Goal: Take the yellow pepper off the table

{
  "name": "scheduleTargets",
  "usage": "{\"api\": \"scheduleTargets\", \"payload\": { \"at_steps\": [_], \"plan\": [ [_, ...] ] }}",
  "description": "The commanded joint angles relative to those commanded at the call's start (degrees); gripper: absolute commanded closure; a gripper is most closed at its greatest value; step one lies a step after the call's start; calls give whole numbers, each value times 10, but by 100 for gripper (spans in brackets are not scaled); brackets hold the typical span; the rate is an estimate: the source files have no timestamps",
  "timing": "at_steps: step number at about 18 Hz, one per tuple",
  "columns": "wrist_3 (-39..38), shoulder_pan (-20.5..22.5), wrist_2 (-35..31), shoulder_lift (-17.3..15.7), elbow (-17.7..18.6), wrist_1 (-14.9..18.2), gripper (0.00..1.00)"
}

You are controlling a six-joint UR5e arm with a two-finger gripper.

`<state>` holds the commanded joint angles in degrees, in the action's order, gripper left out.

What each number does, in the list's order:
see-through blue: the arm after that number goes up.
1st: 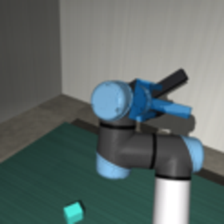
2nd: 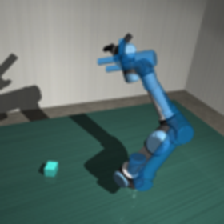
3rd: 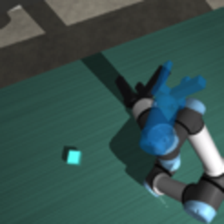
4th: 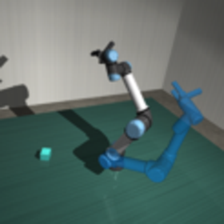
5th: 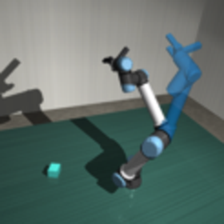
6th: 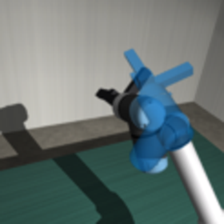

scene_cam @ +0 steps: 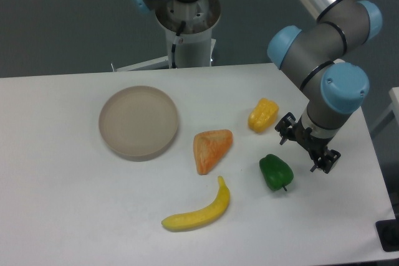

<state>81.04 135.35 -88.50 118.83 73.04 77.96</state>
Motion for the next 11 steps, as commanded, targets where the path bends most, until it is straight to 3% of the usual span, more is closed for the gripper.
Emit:
{"api": "scheduleTargets", "payload": {
  "at_steps": [7, 11],
  "plan": [
    [1, 2, 0, -7, 6, 0, 0],
    [38, 10, -1, -38, 46, -3, 0]
  ]
}}
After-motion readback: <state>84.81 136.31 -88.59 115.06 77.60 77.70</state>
